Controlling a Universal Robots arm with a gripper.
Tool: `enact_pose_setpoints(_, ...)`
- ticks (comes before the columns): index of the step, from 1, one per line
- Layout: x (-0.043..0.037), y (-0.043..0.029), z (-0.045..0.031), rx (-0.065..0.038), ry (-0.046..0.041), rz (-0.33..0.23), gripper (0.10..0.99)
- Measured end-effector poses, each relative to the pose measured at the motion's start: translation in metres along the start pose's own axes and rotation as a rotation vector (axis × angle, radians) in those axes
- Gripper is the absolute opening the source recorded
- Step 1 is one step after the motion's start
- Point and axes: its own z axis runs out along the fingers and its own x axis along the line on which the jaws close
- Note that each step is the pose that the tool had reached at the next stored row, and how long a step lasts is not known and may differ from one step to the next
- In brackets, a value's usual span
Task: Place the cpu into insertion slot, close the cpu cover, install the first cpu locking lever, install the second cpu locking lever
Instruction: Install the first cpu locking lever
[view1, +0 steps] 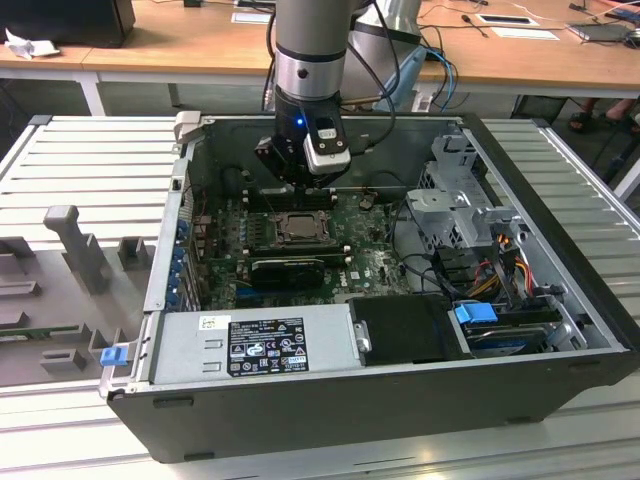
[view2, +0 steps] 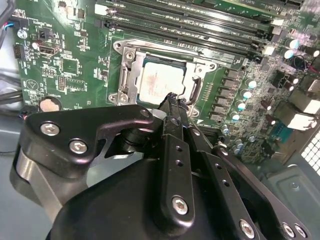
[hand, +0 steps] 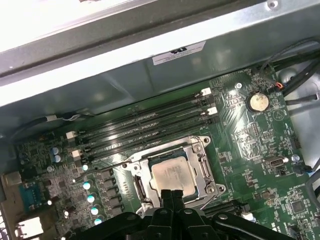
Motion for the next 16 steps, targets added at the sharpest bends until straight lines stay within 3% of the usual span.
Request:
enact_pose_setpoints(6,-0.0002,-0.0006,0.0001,0.000,-0.0028,-0.054,0.106)
enact_pose_setpoints(11,-0.0002,-0.0009,0.0002,-0.009,-0.0373,-0.090,0.106)
enact_pose_setpoints(16,-0.0004,-0.0015,0.0005,-0.011,-0.0418,-0.109,0.106)
